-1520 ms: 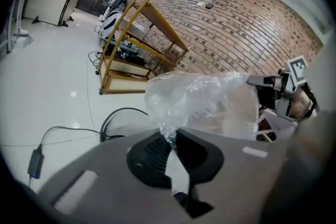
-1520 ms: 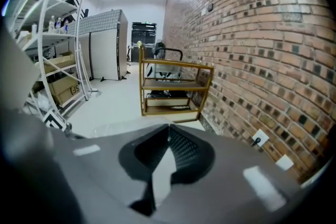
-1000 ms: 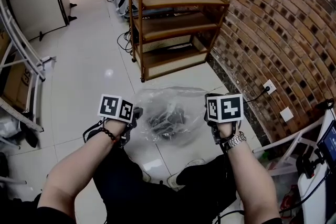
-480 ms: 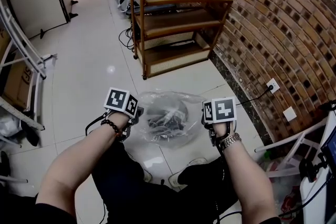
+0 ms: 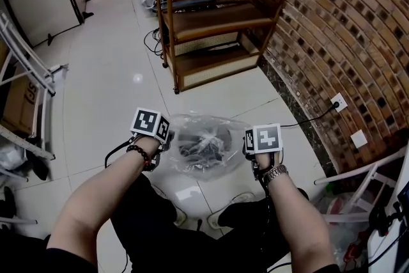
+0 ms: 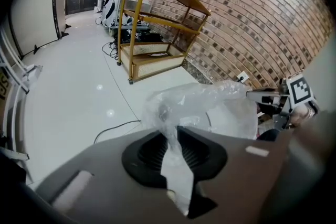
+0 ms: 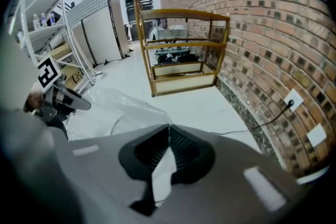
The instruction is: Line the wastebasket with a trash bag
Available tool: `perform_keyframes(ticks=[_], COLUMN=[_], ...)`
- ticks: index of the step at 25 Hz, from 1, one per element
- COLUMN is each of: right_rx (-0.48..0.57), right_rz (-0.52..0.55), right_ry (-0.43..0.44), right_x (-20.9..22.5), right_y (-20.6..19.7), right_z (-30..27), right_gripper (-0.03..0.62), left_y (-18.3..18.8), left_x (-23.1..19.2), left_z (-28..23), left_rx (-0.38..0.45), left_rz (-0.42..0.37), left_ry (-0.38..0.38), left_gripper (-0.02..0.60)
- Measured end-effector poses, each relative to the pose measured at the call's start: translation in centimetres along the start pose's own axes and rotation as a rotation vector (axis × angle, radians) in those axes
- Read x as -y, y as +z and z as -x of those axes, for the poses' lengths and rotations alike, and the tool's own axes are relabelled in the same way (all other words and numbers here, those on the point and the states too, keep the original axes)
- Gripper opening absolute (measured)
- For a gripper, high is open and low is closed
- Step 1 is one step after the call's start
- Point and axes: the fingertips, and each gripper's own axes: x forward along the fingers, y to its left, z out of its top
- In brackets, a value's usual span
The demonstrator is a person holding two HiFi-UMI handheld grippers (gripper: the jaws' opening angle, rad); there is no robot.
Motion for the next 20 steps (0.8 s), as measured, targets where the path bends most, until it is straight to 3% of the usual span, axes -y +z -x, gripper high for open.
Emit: perform_keyframes(ticks=[10,20], right_rx=[0.007,-0.002], right_rz=[-0.029,-0.019], right_ry=[-0.012,-0.015], right_x=[1.3,2.2], right_y=[0.0,-0.6], right_z=[-4.4,-7.7], right_gripper=[0.002,0.058], left_y=[1.3,1.9], left_x=[-1.3,-2.1], left_z=[-3.7,-6.3], left_rx=[-0.037,-0.043], left_rz=[-0.001,0.006], left_ry=[0.020,0.008], left_gripper=[0.097,0.201])
